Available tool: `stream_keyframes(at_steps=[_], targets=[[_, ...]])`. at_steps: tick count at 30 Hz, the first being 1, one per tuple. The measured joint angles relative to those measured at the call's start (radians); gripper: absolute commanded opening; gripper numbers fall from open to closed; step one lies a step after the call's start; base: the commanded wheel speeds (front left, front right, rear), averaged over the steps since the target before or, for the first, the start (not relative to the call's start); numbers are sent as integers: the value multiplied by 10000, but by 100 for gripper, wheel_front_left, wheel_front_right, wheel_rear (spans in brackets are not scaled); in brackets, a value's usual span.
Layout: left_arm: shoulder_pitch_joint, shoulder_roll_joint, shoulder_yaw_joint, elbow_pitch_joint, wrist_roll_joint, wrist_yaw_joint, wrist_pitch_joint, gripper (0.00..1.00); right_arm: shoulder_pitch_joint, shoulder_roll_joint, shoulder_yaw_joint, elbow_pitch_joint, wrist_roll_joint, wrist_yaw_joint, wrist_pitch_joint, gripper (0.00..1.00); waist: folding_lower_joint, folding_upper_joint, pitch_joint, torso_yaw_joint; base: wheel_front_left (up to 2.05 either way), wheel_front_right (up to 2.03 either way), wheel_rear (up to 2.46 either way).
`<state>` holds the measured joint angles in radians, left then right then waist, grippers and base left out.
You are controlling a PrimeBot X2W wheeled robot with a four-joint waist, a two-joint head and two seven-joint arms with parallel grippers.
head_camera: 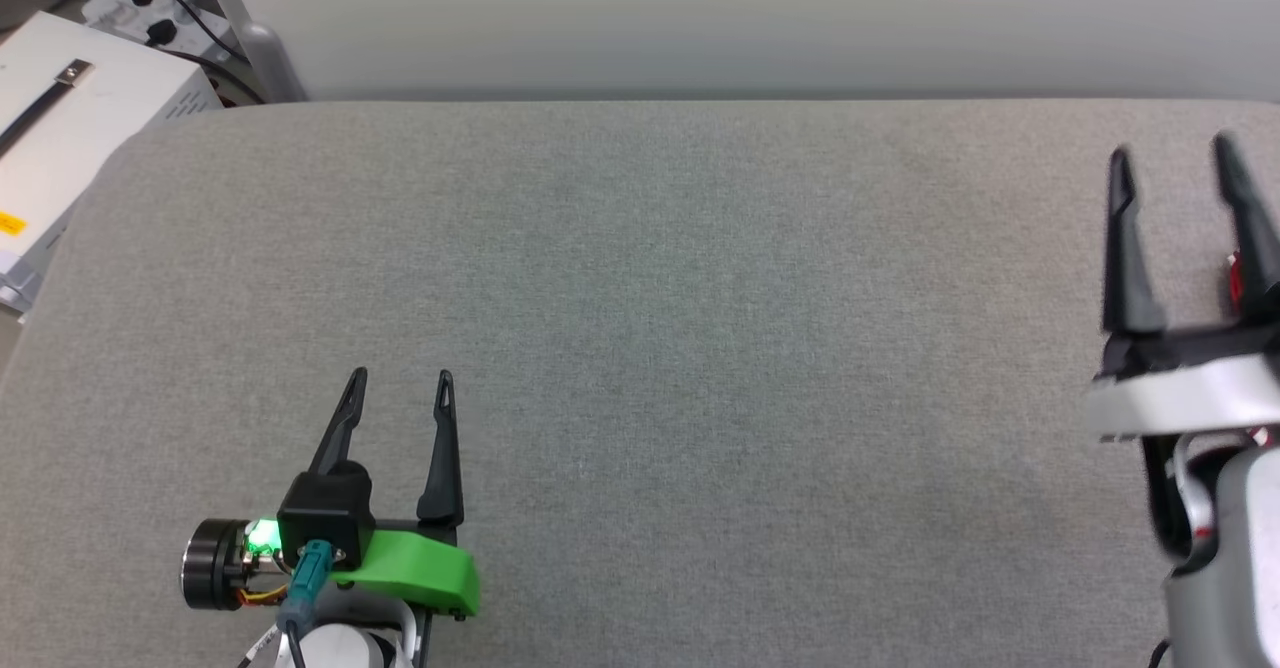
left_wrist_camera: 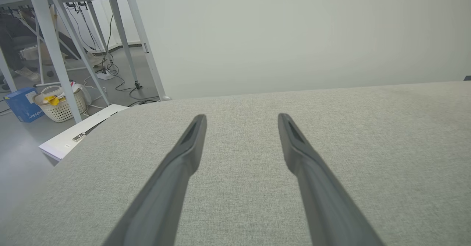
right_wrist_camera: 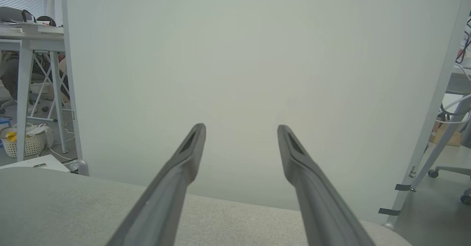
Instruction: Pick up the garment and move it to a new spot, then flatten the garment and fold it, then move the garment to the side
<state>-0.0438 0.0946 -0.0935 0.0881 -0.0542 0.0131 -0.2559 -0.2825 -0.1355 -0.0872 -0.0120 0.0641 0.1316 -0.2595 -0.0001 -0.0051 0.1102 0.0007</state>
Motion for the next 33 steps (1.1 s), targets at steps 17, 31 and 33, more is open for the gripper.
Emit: stream_keyframes(at_steps=[17,31,33], targets=[[616,-52,148,276,-2,-50,0,100,3010,780,437,748,481,0,0,100,0,0,-905,256,0,0,0],[1058,-153,272,357,-104,-169,0,100,3998,857,984,719,499,0,-2,100,0,0,-1343,244,0,0,0],[1063,-176,284,372,-104,-176,0,100,4001,857,974,719,508,0,-2,100,0,0,-1363,239,0,0,0]])
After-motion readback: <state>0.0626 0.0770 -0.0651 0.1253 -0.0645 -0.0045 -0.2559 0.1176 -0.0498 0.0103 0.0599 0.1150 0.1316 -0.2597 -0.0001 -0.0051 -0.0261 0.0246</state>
